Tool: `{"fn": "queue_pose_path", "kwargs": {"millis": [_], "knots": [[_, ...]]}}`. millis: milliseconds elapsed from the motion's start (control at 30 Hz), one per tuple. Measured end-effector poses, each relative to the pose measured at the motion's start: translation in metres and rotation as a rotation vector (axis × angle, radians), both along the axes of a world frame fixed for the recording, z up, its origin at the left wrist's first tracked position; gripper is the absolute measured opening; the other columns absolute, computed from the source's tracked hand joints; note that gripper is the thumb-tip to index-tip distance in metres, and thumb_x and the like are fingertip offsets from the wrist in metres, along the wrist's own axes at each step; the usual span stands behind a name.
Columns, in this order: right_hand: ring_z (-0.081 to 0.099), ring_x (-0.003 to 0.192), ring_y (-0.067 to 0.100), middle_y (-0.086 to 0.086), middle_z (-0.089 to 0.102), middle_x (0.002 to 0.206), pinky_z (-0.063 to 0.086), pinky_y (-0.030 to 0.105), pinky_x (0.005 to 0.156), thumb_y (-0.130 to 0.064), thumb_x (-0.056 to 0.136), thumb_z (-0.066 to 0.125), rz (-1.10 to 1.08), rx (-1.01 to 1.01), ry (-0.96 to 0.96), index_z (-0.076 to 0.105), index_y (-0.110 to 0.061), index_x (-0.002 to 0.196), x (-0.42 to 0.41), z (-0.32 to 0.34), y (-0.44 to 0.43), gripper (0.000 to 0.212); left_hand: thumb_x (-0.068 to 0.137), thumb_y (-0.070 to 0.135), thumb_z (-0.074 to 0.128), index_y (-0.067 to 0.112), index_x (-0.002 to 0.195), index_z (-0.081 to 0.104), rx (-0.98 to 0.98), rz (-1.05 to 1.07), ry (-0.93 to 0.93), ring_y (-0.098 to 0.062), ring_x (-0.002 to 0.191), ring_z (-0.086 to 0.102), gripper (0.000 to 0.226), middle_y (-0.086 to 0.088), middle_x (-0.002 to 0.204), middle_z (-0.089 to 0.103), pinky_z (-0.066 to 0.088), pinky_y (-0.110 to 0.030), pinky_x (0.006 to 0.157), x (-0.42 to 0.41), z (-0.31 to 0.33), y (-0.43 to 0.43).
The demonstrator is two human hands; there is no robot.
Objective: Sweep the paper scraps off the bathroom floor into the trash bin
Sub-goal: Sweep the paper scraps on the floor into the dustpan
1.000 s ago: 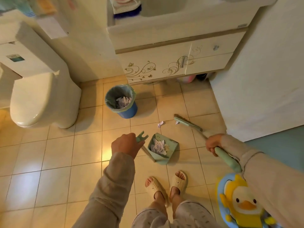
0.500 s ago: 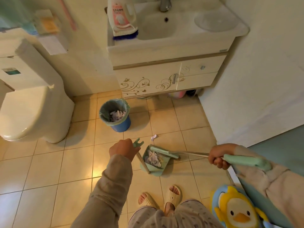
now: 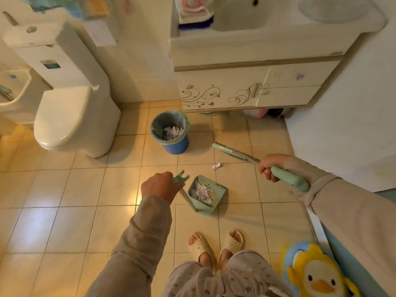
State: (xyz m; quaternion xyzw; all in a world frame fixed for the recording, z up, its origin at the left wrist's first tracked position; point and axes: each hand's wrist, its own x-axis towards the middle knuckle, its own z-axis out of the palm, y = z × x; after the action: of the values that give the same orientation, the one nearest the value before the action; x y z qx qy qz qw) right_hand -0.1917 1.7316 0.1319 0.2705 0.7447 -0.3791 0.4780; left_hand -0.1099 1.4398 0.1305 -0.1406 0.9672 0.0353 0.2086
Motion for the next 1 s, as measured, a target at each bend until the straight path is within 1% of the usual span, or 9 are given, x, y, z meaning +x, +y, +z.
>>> {"fn": "queue_pose_path", "kwargs": {"millis": [100, 200, 267, 333, 433, 567, 667, 833, 1000], "knots": [[0.042, 0.032, 0.008, 0.003, 0.046, 0.049, 0.036, 0.019, 0.037, -0.004, 0.087, 0.044, 0.042, 0.046, 0.017, 0.044, -0.007, 0.108, -0.002, -0.021, -0.025, 0.021, 0.086, 0.054, 0.052, 0.017, 0.095, 0.065, -0.002, 0.000, -0.009, -0.026, 0.083, 0.064, 0.040, -0.005, 0.089, 0.068, 0.045, -0.029, 0.068, 0.007, -0.002, -0.006], [0.043, 0.043, 0.015, 0.007, 0.047, 0.051, 0.035, 0.024, 0.048, -0.006, 0.085, 0.045, 0.051, 0.073, -0.018, 0.050, -0.007, 0.084, 0.011, -0.034, -0.045, 0.005, 0.086, 0.052, 0.052, 0.017, 0.094, 0.065, 0.005, 0.024, -0.051, -0.023, 0.074, 0.058, 0.039, -0.003, 0.080, 0.062, 0.042, -0.028, 0.065, 0.012, -0.004, -0.012], [0.040, 0.046, 0.017, 0.008, 0.043, 0.055, 0.036, 0.019, 0.048, -0.011, 0.080, 0.048, -0.016, 0.066, -0.052, 0.046, -0.010, 0.062, 0.030, -0.045, -0.048, 0.019, 0.087, 0.052, 0.051, 0.017, 0.095, 0.065, 0.001, 0.035, -0.066, -0.023, 0.073, 0.057, 0.039, -0.003, 0.079, 0.062, 0.043, -0.028, 0.065, 0.011, -0.005, -0.014], [0.038, 0.047, 0.016, 0.006, 0.042, 0.052, 0.035, 0.019, 0.049, -0.013, 0.077, 0.049, -0.085, 0.048, -0.069, 0.042, -0.013, 0.054, 0.049, -0.051, -0.050, 0.024, 0.086, 0.053, 0.052, 0.018, 0.095, 0.066, 0.001, 0.037, -0.058, -0.021, 0.069, 0.053, 0.039, 0.000, 0.075, 0.056, 0.041, -0.027, 0.062, 0.005, -0.006, -0.017], [0.039, 0.033, 0.012, 0.001, 0.040, 0.031, 0.035, 0.015, 0.042, -0.011, 0.077, 0.046, -0.020, 0.075, -0.126, 0.042, -0.013, 0.055, 0.065, -0.049, -0.050, 0.022, 0.085, 0.053, 0.053, 0.017, 0.098, 0.066, 0.007, 0.036, -0.033, -0.020, 0.070, 0.051, 0.040, 0.000, 0.077, 0.056, 0.040, -0.027, 0.062, -0.006, -0.006, -0.020], [0.040, 0.025, 0.010, 0.000, 0.044, 0.030, 0.033, 0.011, 0.035, -0.005, 0.078, 0.047, 0.052, -0.020, -0.166, 0.043, -0.009, 0.063, 0.065, -0.037, -0.035, 0.016, 0.085, 0.053, 0.055, 0.016, 0.103, 0.066, 0.010, 0.034, -0.004, -0.020, 0.072, 0.051, 0.042, -0.004, 0.084, 0.063, 0.040, -0.028, 0.064, -0.012, -0.007, -0.026], [0.035, 0.022, 0.008, 0.000, 0.039, 0.028, 0.029, 0.010, 0.031, -0.002, 0.086, 0.041, 0.025, -0.052, -0.228, 0.036, -0.013, 0.060, 0.060, -0.027, -0.020, 0.029, 0.085, 0.053, 0.054, 0.017, 0.103, 0.066, 0.012, 0.023, -0.005, -0.021, 0.075, 0.055, 0.042, -0.004, 0.091, 0.067, 0.041, -0.028, 0.065, -0.013, -0.008, -0.031], [0.030, 0.017, 0.007, -0.001, 0.034, 0.023, 0.024, 0.007, 0.026, -0.002, 0.094, 0.034, 0.046, -0.047, -0.285, 0.043, -0.010, 0.039, 0.070, -0.010, -0.013, 0.057, 0.085, 0.053, 0.055, 0.017, 0.098, 0.067, 0.006, 0.020, -0.008, -0.018, 0.070, 0.052, 0.040, 0.000, 0.077, 0.057, 0.041, -0.027, 0.063, -0.010, -0.008, -0.039], [0.030, 0.016, 0.006, -0.001, 0.034, 0.023, 0.023, 0.005, 0.028, -0.001, 0.094, 0.033, 0.032, 0.005, -0.192, 0.033, -0.013, 0.055, 0.058, 0.011, -0.018, 0.041, 0.086, 0.053, 0.053, 0.018, 0.104, 0.066, 0.025, -0.016, -0.034, -0.023, 0.091, 0.065, 0.042, -0.003, 0.100, 0.069, 0.049, -0.029, 0.074, -0.018, -0.003, -0.042]]}}
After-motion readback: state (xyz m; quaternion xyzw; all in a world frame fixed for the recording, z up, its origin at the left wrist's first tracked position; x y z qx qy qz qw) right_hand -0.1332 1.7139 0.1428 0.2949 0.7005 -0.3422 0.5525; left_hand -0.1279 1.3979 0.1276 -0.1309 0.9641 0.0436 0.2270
